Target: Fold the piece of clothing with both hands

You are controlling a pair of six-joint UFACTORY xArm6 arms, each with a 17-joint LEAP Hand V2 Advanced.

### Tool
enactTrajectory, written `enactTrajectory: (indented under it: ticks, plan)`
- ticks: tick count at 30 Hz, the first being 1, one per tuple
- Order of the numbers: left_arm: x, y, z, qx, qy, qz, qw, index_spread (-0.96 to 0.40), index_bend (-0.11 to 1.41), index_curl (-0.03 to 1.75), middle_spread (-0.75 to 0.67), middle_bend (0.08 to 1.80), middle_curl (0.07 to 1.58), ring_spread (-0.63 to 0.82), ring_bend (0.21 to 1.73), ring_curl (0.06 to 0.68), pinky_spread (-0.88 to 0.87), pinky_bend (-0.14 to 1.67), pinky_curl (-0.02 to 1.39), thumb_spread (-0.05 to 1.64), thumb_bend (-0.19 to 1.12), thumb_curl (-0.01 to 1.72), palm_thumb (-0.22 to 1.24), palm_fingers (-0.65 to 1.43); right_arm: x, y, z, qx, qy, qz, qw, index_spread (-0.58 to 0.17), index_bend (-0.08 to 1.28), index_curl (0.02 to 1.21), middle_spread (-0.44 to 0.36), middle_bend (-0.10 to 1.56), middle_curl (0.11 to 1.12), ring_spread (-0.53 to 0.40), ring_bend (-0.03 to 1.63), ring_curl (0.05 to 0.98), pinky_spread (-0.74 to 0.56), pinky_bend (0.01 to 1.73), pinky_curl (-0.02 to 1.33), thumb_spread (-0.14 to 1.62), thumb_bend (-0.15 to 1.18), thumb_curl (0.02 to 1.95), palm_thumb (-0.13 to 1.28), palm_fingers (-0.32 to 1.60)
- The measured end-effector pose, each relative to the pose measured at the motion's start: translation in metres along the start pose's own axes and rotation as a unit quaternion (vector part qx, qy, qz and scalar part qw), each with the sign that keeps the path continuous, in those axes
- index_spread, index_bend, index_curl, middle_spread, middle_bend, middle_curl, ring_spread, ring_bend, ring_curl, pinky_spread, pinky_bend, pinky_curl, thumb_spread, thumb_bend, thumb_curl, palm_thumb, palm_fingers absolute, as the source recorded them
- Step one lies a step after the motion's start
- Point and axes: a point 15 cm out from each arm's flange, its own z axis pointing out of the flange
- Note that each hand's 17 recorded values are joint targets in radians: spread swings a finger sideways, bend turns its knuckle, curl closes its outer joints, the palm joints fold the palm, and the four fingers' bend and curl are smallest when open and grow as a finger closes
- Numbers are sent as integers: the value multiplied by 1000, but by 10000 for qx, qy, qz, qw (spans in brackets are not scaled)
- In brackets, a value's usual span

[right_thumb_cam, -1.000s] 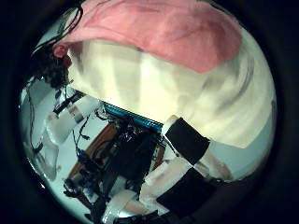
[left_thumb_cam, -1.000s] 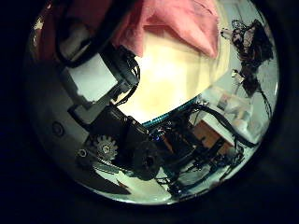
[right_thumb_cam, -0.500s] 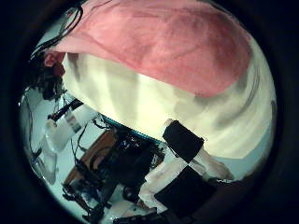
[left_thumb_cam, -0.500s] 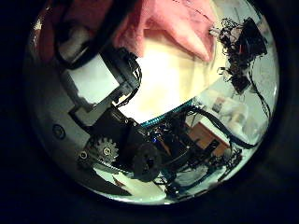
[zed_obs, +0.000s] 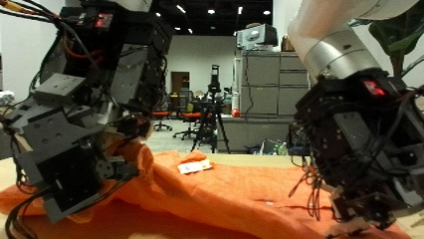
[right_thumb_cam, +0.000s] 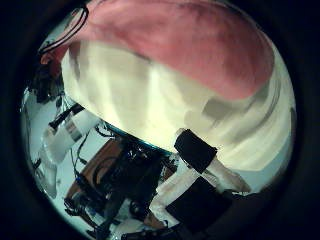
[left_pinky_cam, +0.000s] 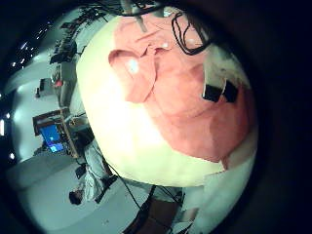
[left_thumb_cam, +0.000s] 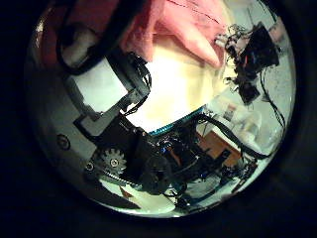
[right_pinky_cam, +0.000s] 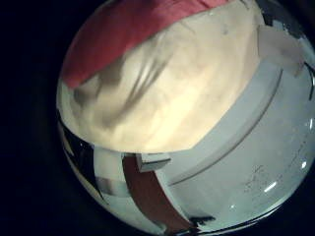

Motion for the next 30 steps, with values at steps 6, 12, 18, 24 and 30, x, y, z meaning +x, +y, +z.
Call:
enactTrajectory:
  ticks: [6, 12, 18, 24, 30]
  plan:
    - [0, 0, 0, -8, 0, 1, 10000, -667, 426, 810, -511, 1021, 551, -568, 954, 423, -710, 1080, 459, 1162, 202, 1477, 677, 1203, -4, 1, 3, -42, 34, 56, 10000, -228, 161, 278, 22, 219, 372, 133, 345, 263, 224, 301, 314, 1097, -27, 318, 531, 165]
    - [0, 1, 0, -32, 7, -9, 10000, -669, 420, 817, -509, 1022, 548, -565, 959, 424, -709, 1080, 458, 1157, 206, 1511, 670, 1204, -3, -13, -1, 240, 73, 152, 9996, -218, 168, 287, 11, 231, 376, 120, 357, 265, 218, 272, 305, 1085, -19, 318, 541, 210]
    - [0, 1, 0, -39, 7, -10, 10000, -672, 415, 824, -505, 1030, 547, -564, 959, 423, -708, 1080, 457, 1153, 210, 1541, 665, 1205, -4, -22, -5, 421, 137, 234, 9987, -216, 170, 297, -22, 275, 391, 62, 389, 271, 202, 217, 290, 1069, -12, 336, 611, 287]
    - [1, 2, 0, -51, 3, -3, 10000, -674, 411, 829, -502, 1034, 545, -564, 960, 423, -711, 1084, 458, 1149, 213, 1567, 661, 1205, -12, -23, -4, 391, 215, 113, 9989, -248, 195, 324, -88, 327, 417, -65, 478, 294, 120, 177, 267, 1037, -10, 360, 696, 428]
    - [0, 2, -2, -54, 5, -29, 10000, -676, 407, 833, -501, 1044, 543, -564, 960, 422, -712, 1084, 458, 1145, 216, 1588, 657, 1206, -12, -24, -3, 364, 217, 136, 9990, -328, 204, 365, -180, 421, 475, -231, 632, 342, -105, 252, 260, 1004, -6, 383, 796, 723]
